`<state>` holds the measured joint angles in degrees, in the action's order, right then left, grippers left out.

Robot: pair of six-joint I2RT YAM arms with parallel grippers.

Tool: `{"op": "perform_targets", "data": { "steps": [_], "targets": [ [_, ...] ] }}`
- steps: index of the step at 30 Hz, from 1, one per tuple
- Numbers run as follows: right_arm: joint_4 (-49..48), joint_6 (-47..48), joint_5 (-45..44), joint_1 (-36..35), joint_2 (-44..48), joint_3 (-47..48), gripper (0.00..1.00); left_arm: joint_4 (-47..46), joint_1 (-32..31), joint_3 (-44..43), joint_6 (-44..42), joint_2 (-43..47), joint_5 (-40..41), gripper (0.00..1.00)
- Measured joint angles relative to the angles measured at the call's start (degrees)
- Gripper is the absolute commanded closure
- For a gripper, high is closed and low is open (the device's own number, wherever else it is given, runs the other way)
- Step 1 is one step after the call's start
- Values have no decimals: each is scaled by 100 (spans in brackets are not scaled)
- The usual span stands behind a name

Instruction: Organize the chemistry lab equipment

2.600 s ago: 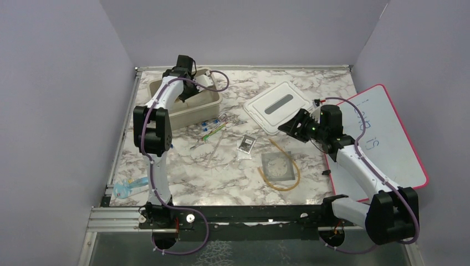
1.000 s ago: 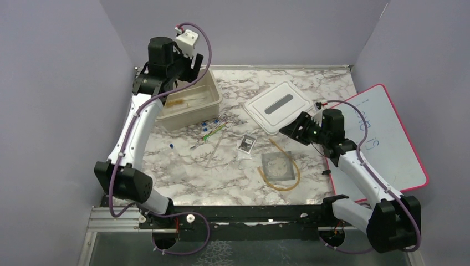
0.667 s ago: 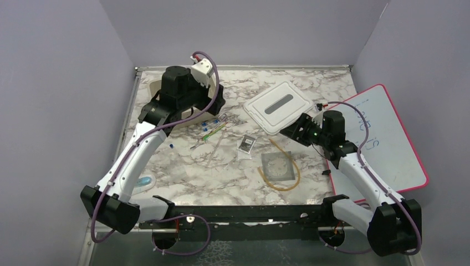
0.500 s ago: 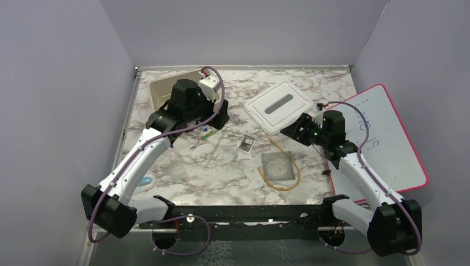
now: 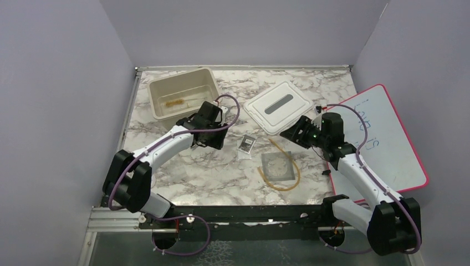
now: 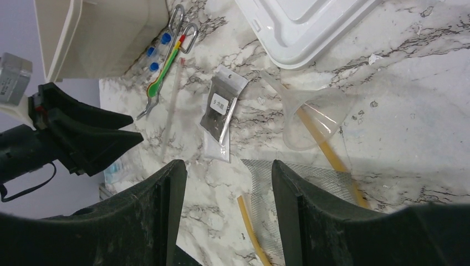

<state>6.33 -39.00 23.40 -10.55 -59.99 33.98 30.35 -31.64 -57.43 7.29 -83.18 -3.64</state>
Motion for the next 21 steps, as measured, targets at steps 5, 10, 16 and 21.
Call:
{"op": "perform_targets", "data": {
  "steps": [5, 10, 16, 21],
  "targets": [
    [-59, -4, -2, 0, -2, -74, 38, -184, -33, 199, 173, -280, 245, 59],
    [-190, -4, 2, 0, -7, -160, 38, -330, -216, 308, 369, -704, 472, 60],
    [-337, -4, 2, 0, -39, -179, 38, -492, -525, 278, 481, -1091, 872, 59],
    [-369, -4, 4, 0, -39, -179, 39, -542, -520, 256, 533, -1178, 1123, 58]
  ]
}}
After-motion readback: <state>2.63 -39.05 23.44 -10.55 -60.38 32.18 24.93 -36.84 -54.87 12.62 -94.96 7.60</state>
